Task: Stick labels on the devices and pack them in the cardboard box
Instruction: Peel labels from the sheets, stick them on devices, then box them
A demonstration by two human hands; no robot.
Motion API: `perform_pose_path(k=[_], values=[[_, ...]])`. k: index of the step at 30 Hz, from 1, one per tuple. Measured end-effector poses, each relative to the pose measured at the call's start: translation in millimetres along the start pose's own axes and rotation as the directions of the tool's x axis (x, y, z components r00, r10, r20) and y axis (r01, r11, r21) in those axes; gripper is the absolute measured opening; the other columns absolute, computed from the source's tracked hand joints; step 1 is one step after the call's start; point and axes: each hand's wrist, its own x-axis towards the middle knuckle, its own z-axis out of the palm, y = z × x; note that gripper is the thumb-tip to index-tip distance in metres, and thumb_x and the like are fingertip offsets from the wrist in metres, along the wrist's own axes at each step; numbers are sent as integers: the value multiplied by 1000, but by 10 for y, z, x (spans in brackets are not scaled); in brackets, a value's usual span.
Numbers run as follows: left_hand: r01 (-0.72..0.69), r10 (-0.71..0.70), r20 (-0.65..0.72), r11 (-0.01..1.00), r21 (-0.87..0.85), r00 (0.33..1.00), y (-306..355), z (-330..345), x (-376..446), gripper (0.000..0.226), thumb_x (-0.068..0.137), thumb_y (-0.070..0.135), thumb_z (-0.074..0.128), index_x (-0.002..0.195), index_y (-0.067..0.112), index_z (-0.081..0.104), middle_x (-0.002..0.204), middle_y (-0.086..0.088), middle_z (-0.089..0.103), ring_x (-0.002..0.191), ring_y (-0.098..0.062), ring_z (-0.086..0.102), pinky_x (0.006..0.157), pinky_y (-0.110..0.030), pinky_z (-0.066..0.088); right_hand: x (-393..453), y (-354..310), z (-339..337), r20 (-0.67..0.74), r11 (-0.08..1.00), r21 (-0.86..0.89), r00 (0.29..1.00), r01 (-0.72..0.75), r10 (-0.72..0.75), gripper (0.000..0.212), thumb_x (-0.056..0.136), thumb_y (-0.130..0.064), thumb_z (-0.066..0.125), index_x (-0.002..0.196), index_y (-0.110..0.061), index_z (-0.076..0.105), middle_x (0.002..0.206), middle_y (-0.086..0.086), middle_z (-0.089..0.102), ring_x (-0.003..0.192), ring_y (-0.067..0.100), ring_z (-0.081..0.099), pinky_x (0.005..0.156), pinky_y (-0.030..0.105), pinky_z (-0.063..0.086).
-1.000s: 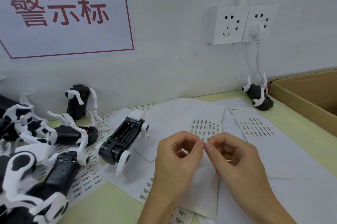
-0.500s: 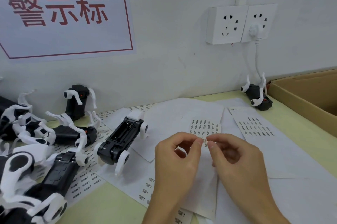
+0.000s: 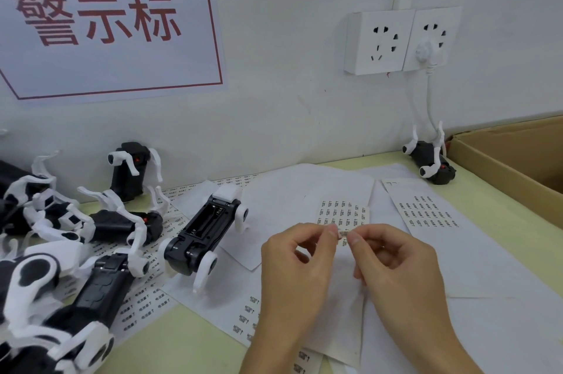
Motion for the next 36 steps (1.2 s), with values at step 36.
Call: perform_pose_path(k=[36], values=[[382,-376,63,911,-157,924,335,-728,250,51,88,22,75,119,51,46,101,-6,68,71,-21,75,52,-28,55,399,-479,5,345,884,-342,918,318,-197,16,83,-18,73,72,-29,68,69,-6,65,69,11,60,59,14,42]])
